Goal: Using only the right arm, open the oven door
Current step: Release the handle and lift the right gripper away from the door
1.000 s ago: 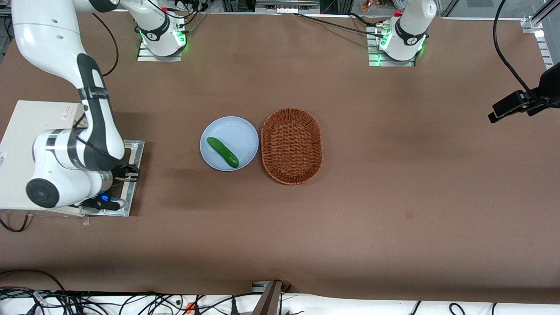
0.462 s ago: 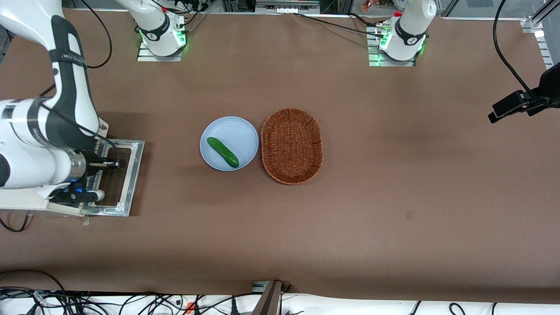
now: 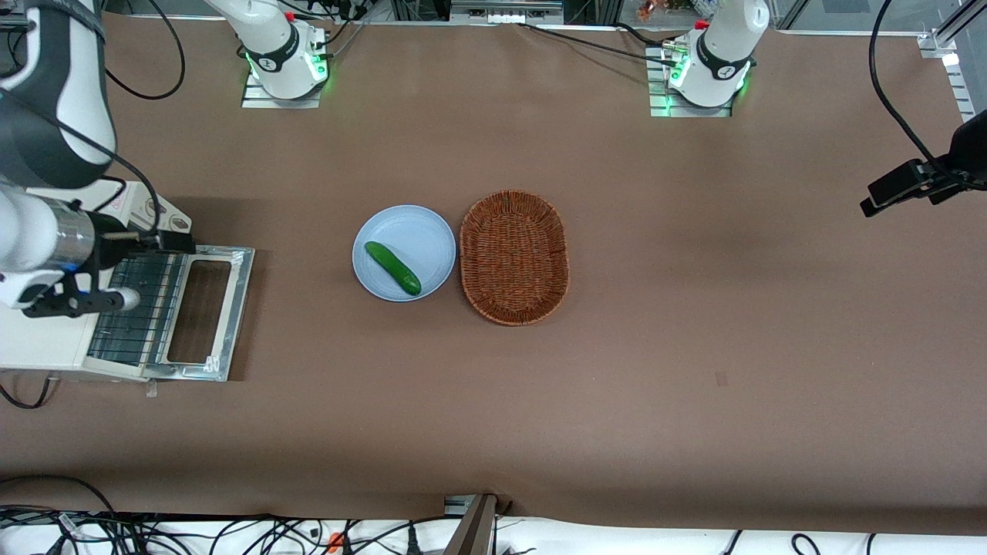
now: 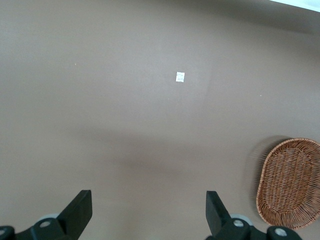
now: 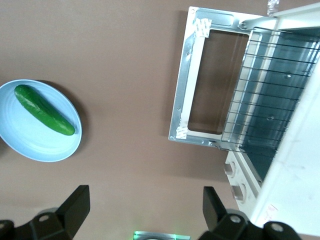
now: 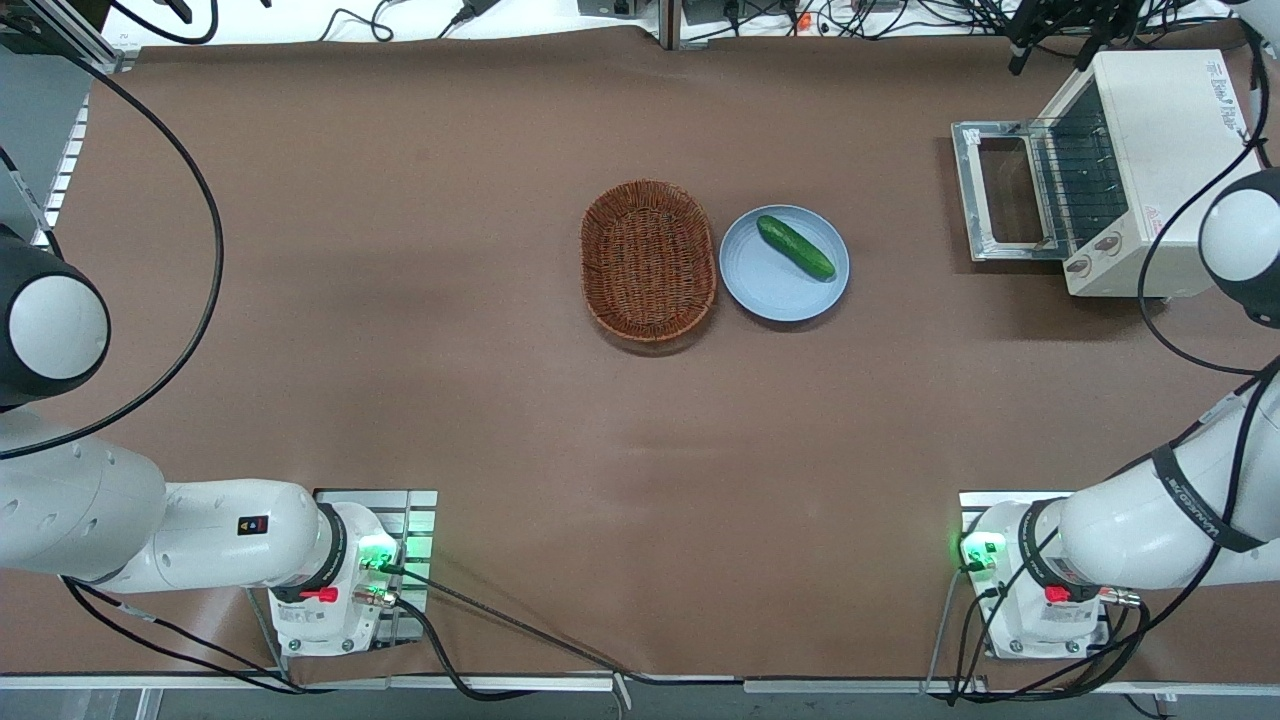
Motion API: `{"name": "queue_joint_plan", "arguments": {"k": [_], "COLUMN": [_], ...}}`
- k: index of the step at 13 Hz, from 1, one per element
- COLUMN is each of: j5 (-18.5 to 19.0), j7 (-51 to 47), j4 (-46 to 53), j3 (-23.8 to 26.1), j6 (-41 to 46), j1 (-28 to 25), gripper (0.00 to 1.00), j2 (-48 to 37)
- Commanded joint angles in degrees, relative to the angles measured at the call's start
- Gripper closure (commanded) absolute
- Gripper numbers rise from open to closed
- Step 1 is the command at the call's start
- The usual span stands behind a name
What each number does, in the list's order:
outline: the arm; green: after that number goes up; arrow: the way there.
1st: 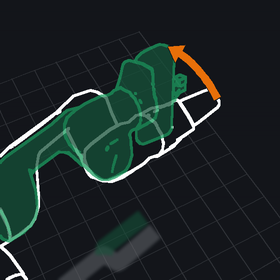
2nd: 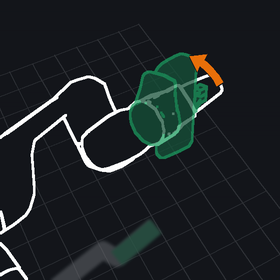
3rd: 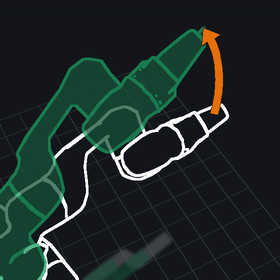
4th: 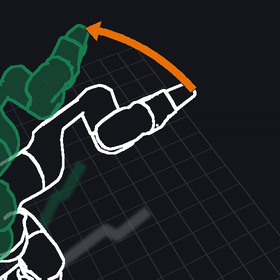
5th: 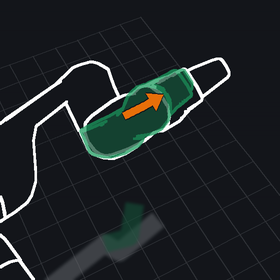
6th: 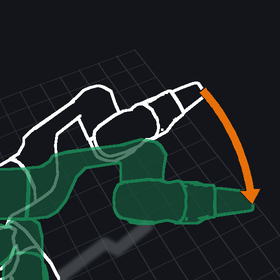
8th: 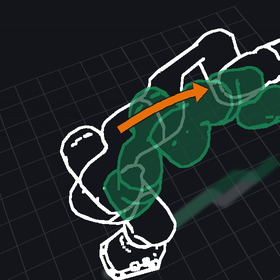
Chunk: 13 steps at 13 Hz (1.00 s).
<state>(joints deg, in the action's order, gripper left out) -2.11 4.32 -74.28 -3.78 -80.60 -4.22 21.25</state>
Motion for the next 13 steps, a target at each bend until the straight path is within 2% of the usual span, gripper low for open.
{"name": "queue_joint_plan", "arguments": {"k": [1,5,13], "j5": [-0.62,-0.27,0.0], "j7": [1.22,1.39,1.04], "j4": [-1.83,-2.36,-15.1], "j3": [-1.75,-4.13,-2.63], "j6": [3.41,8.79,6.95], "j1": [0.26,0.26,3.42], "gripper": [0.0,0.0,0.0], "j2": [-4.62,-9.9,-23.69]}}
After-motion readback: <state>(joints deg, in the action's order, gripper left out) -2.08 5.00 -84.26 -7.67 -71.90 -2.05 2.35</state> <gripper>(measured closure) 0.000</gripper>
